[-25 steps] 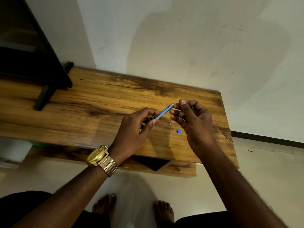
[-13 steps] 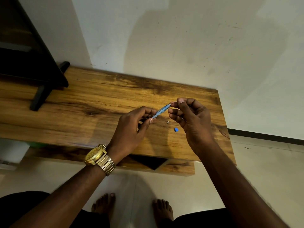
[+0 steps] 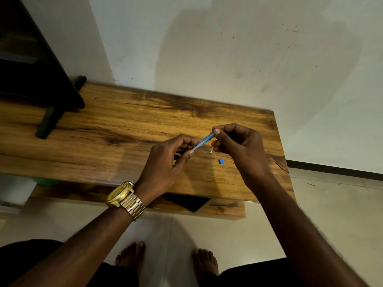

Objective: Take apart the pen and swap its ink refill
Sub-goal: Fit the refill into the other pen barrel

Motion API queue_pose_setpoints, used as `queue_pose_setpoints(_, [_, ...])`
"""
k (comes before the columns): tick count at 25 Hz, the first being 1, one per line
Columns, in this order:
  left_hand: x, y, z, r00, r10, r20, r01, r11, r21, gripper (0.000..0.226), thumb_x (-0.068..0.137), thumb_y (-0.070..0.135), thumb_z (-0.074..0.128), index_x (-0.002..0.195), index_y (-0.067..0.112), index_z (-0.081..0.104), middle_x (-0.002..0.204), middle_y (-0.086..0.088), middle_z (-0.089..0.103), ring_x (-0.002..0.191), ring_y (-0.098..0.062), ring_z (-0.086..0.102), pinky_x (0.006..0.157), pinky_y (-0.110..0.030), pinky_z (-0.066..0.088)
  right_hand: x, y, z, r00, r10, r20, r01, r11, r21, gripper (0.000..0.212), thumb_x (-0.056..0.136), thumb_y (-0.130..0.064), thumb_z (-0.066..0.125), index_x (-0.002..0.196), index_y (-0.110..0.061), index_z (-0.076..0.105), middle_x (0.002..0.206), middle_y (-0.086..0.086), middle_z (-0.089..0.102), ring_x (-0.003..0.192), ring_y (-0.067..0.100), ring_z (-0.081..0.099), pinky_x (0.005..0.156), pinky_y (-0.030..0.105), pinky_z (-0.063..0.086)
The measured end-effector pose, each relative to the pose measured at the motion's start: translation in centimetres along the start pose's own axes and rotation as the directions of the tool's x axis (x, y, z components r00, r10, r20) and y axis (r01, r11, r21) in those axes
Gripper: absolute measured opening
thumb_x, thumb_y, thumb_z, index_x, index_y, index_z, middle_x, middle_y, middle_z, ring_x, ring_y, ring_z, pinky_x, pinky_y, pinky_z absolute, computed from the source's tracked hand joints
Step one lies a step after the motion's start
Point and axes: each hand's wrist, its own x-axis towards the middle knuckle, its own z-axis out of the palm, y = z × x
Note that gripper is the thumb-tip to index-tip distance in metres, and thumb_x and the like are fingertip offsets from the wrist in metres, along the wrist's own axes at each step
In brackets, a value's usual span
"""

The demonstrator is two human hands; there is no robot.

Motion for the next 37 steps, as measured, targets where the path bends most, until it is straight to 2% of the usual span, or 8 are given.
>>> queue_pose_setpoints(7, [-0.5,-0.1,0.7,0.981,-0.194,0.016,0.190,0.942,-0.278,0.020,0.103,0.021,0.072,0.120,0.032,0.075,0.112,0.014,0.083,0.115,0.002,0.074,0.096,-0.029,0.061,0.5,-1.0,-0.9,0.998,-0.005,0.069,0.016,0.988,-0.155,0.030,0.095,-0.020,0.083,0.124,-0.014,0.079,0.103,0.003,0.084,0.093,0.019,0.082,0.083,0.036,0.066])
queue_pose_setpoints(11, [-0.1,-0.2,0.4,0.973,-0.226,-0.036,0.201,0.920,-0.338,0.019,0.103,0.019,0.071,0.120,0.028,0.074,0.109,0.014,0.084,0.115,0.002,0.074,0.097,-0.024,0.059,1.5,-0.7,-3.4,0.986,-0.109,-0.130,0.021,0.841,-0.541,0.020,0.096,-0.029,0.081,0.115,-0.023,0.083,0.095,-0.007,0.082,0.085,0.007,0.078,0.083,0.032,0.065])
queue_pose_setpoints(14, [0.1,-0.3,-0.1,0.967,-0.234,-0.101,0.189,0.925,-0.330,0.018,0.103,0.018,0.071,0.115,0.032,0.074,0.106,0.017,0.084,0.110,0.004,0.075,0.095,-0.020,0.058,1.9,1.2,-2.4,0.997,-0.082,0.001,0.058,0.691,-0.720,0.018,0.095,-0.021,0.082,0.113,-0.016,0.084,0.095,-0.001,0.082,0.080,0.004,0.072,0.078,0.017,0.057])
queue_pose_setpoints(22, [0.4,-0.6,-0.8,0.956,-0.255,-0.146,0.197,0.925,-0.325,0.017,0.102,0.020,0.073,0.118,0.026,0.076,0.106,0.015,0.084,0.109,0.004,0.075,0.103,-0.039,0.060,2.9,5.1,0.4,0.997,-0.070,0.041,0.074,0.570,-0.818,0.010,0.092,-0.015,0.084,0.102,-0.015,0.087,0.094,0.003,0.083,0.084,0.014,0.072,0.069,0.018,0.046])
queue_pose_setpoints(27, [0.4,-0.7,-0.9,0.960,-0.238,-0.147,0.192,0.943,-0.273,0.019,0.101,0.024,0.074,0.119,0.028,0.075,0.111,0.014,0.083,0.110,0.005,0.073,0.098,-0.023,0.058,2.9,5.0,0.6,0.996,-0.039,0.079,0.088,0.541,-0.837,0.010,0.094,-0.014,0.081,0.103,-0.016,0.085,0.096,0.001,0.081,0.080,0.007,0.064,0.064,0.007,0.037])
queue_pose_setpoints(30, [0.3,-0.7,-0.9,0.963,-0.224,-0.150,0.184,0.952,-0.243,0.019,0.101,0.024,0.074,0.119,0.028,0.075,0.111,0.014,0.082,0.109,0.007,0.072,0.088,-0.005,0.051,2.9,5.1,0.8,0.995,-0.036,0.093,0.098,0.545,-0.833,0.009,0.095,-0.014,0.079,0.103,-0.014,0.084,0.097,0.003,0.081,0.085,0.012,0.070,0.069,0.016,0.046])
queue_pose_setpoints(34, [0.4,-0.7,-0.7,0.960,-0.234,-0.153,0.196,0.953,-0.230,0.019,0.100,0.027,0.074,0.119,0.029,0.075,0.110,0.015,0.082,0.109,0.007,0.073,0.087,-0.002,0.049,2.9,5.1,0.8,0.997,-0.019,0.078,0.075,0.565,-0.821,0.011,0.094,-0.014,0.080,0.104,-0.013,0.085,0.103,0.003,0.082,0.098,0.015,0.074,0.079,0.021,0.048])
queue_pose_setpoints(37, [0.3,-0.6,-0.5,0.963,-0.231,-0.137,0.200,0.958,-0.206,0.020,0.101,0.027,0.073,0.120,0.030,0.074,0.112,0.016,0.081,0.111,0.008,0.072,0.089,-0.001,0.048,2.8,5.2,0.9,0.996,-0.008,0.085,0.076,0.540,-0.838,0.007,0.093,-0.017,0.082,0.099,-0.017,0.083,0.096,-0.001,0.078,0.091,0.013,0.071,0.068,0.013,0.044])
